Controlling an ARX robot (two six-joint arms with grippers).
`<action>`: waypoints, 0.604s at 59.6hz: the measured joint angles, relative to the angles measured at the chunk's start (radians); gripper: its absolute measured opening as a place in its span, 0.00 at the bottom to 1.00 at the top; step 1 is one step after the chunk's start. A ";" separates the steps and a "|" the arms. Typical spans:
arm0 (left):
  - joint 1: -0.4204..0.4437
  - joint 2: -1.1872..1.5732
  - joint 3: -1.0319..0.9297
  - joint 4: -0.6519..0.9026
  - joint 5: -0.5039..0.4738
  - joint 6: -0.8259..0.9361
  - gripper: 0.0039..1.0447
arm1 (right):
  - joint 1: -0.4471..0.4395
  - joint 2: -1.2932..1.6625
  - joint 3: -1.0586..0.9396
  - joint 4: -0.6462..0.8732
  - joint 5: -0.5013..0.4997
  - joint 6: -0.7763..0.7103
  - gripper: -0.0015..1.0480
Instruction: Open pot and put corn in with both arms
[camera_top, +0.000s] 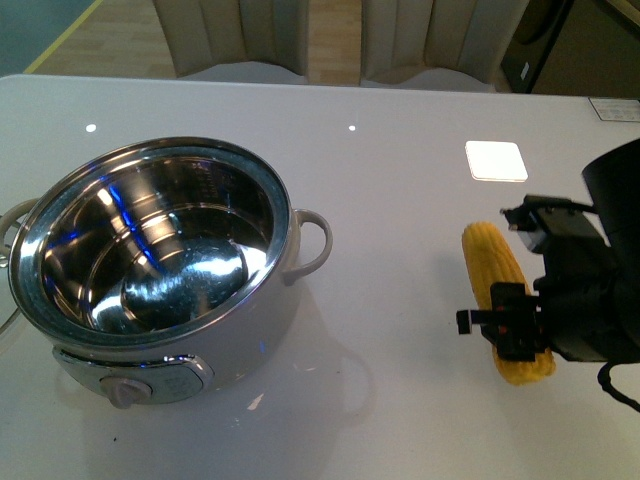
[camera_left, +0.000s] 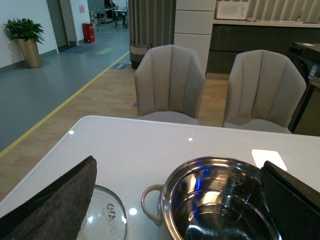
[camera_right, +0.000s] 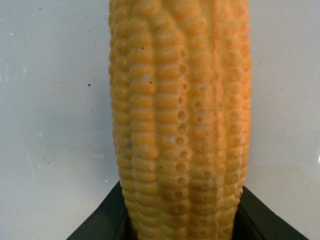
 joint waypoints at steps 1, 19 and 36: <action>0.000 0.000 0.000 0.000 0.000 0.000 0.93 | 0.002 -0.013 -0.002 -0.002 -0.007 0.004 0.25; 0.000 0.000 0.000 0.000 0.000 0.000 0.93 | 0.050 -0.305 0.050 -0.091 -0.131 0.097 0.22; 0.000 0.000 0.000 0.000 0.000 0.000 0.93 | 0.174 -0.321 0.186 -0.122 -0.167 0.229 0.22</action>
